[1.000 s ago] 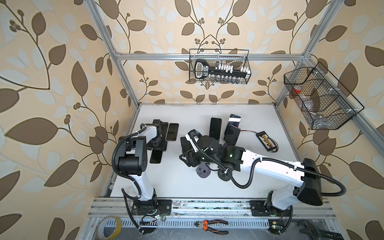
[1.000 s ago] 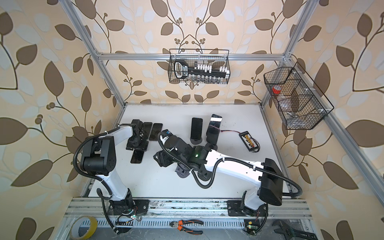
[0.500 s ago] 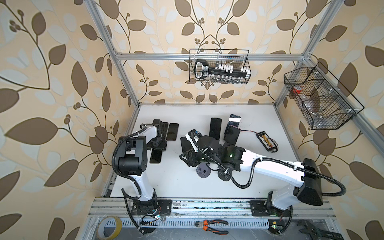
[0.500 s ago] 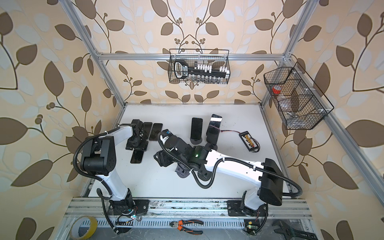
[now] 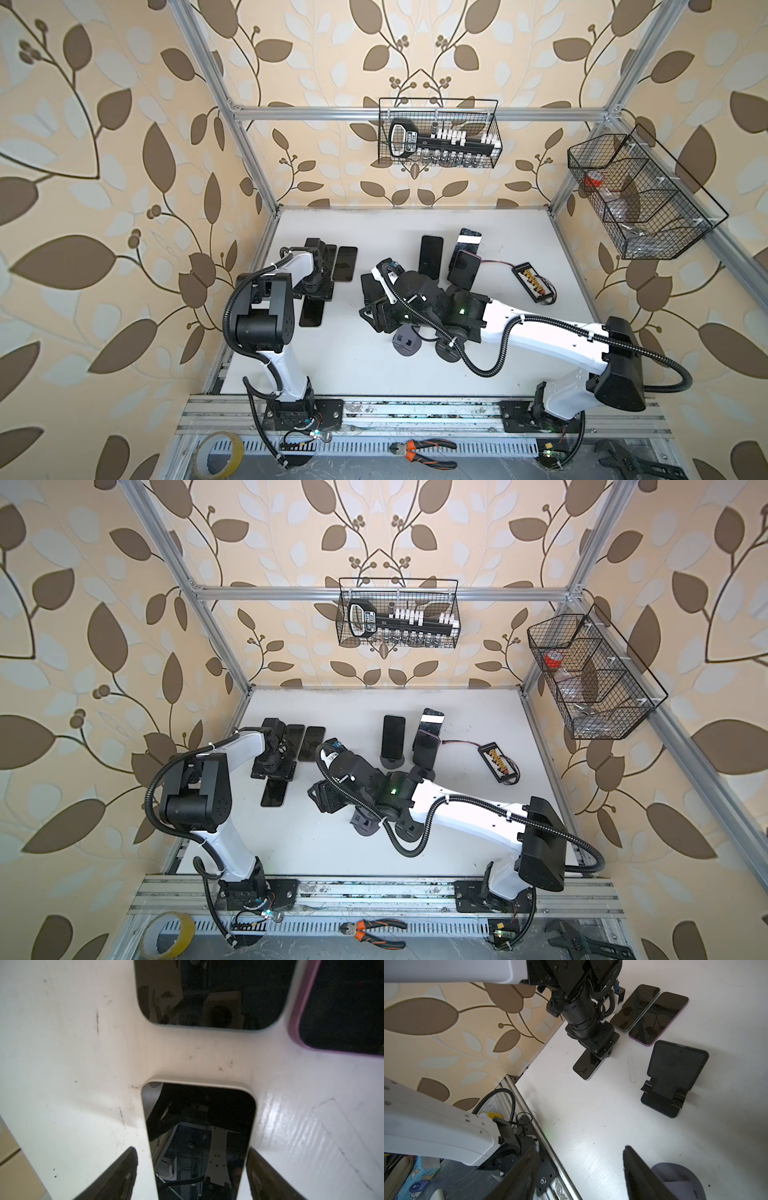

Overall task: Remove the phone from the phone stand
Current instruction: Place the phone at the middle-left of the table.

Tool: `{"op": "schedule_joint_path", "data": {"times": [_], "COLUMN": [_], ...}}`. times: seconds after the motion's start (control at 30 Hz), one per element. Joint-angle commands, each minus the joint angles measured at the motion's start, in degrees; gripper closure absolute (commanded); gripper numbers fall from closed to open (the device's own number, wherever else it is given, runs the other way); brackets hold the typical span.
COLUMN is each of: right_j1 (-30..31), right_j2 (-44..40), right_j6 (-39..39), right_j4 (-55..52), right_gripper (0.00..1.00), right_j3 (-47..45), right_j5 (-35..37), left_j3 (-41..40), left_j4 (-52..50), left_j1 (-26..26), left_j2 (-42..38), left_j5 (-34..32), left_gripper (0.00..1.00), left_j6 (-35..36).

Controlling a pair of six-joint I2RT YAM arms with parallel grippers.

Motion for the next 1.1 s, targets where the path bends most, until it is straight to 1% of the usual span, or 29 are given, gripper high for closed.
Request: {"op": "schedule_joint_path", "data": {"times": [0.0,0.37,0.5,0.67,0.9,1.07], "right_j1": [0.2,0.2,0.3,0.2,0.2,0.2], "right_j2": [-1.0,-1.5,-1.8,-2.2,-2.1,-2.9], "right_j6": [-0.1,1.5,2.7,3.9,3.8,3.5], "right_j4": [-0.7,-1.8,-2.0,-1.9,-2.0,-2.0], "right_gripper": [0.35,0.35,0.35,0.35,0.35,0.35], "right_j3": [0.5,1.4,1.2,0.6,1.3,0.9], "right_j5": [1.0,2.1,2.6,3.6,5.6,7.7], "left_j3": [1.4,0.4,-0.5,-1.8,-3.4,-4.3], "left_j4": [0.1,1.8,3.0,4.7,6.8,8.2], "left_j1": [0.6,0.6,0.4,-0.3,-1.7,-4.7], "left_j2": [-3.5,-6.7,-9.1,-12.8,-16.8,-19.0], "left_j5": [0.2,1.8,3.8,4.4,5.6,4.2], "left_gripper": [0.18,0.18,0.18,0.18,0.18,0.18], "left_j6": [-0.6,-1.2,-1.8,-2.1,-2.5,-1.7]}}
